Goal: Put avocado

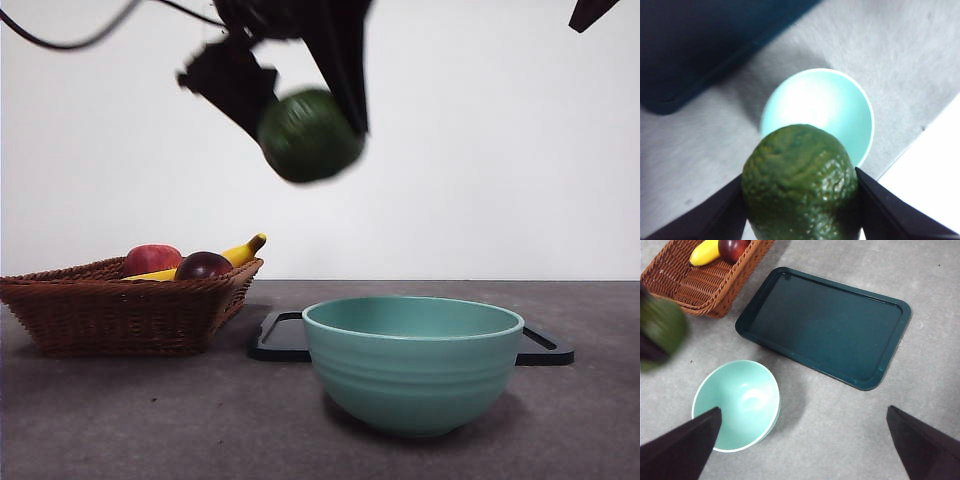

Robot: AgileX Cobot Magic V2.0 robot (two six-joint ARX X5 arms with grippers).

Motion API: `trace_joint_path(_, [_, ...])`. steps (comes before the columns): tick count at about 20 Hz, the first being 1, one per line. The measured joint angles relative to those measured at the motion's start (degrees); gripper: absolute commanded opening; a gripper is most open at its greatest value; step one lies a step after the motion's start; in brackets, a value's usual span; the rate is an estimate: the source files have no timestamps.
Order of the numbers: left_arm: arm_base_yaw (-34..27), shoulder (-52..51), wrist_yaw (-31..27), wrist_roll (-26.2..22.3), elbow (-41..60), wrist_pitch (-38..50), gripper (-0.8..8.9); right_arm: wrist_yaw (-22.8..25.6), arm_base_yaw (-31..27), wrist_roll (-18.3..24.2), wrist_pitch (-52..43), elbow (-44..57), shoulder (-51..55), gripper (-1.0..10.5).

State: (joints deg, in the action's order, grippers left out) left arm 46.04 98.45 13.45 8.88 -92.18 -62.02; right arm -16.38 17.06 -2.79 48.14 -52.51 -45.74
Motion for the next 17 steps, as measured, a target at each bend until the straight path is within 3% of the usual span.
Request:
trace_joint_path(6, [3.78, 7.23, 0.0, 0.24, 0.04, 2.43, 2.15, 0.0, -0.02, 0.0, 0.0, 0.0, 0.0, 5.9])
trace_joint_path(17, [5.14, 16.81, 0.0, 0.7, 0.11, 6.56, 2.15, 0.0, 0.0, 0.0, -1.36, 0.0, 0.0, 5.9])
